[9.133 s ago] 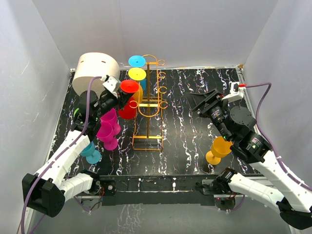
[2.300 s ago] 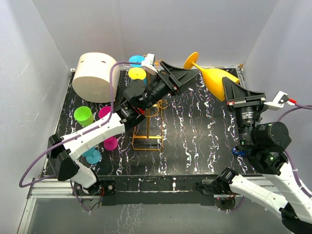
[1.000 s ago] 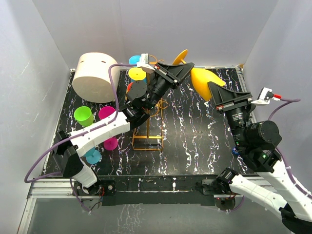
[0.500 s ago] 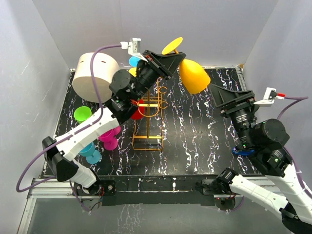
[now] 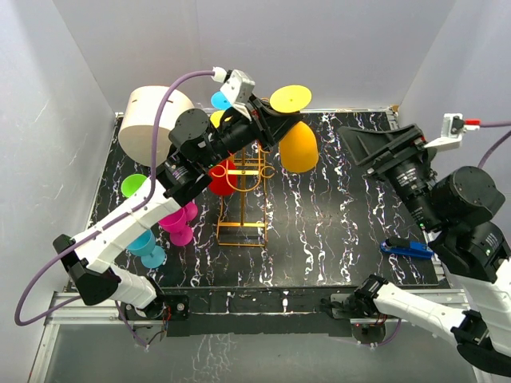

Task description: Place the wine glass upside down on the wine glass rack

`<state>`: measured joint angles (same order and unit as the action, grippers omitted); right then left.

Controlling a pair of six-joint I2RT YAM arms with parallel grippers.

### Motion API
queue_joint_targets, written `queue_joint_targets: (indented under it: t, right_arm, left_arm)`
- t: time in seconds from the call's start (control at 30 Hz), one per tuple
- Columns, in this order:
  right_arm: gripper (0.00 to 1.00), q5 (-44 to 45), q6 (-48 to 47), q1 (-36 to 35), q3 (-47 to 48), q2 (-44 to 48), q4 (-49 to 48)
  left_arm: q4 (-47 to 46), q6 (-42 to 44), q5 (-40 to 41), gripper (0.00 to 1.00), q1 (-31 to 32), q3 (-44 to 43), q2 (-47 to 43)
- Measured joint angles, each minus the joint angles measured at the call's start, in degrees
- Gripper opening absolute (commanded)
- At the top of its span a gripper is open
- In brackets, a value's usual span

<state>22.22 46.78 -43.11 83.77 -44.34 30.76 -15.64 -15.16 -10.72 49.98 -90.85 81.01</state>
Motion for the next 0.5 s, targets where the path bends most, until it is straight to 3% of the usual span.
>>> queue_joint_targets:
  t: [0.33,0.5]
  right_arm:
    - [0.66,-13.6,-0.2,0.0,10.7,-10.6,4.5]
    - [0.5,-14.5,3.1,0.0,9.9,-11.4,6.2]
  left_arm:
    - [1.5,5.1,-15.2,0.0,0.0,1.9,-0.2]
    - [2.1,6.5,-18.7,0.0,0.0,4.7,-1.2]
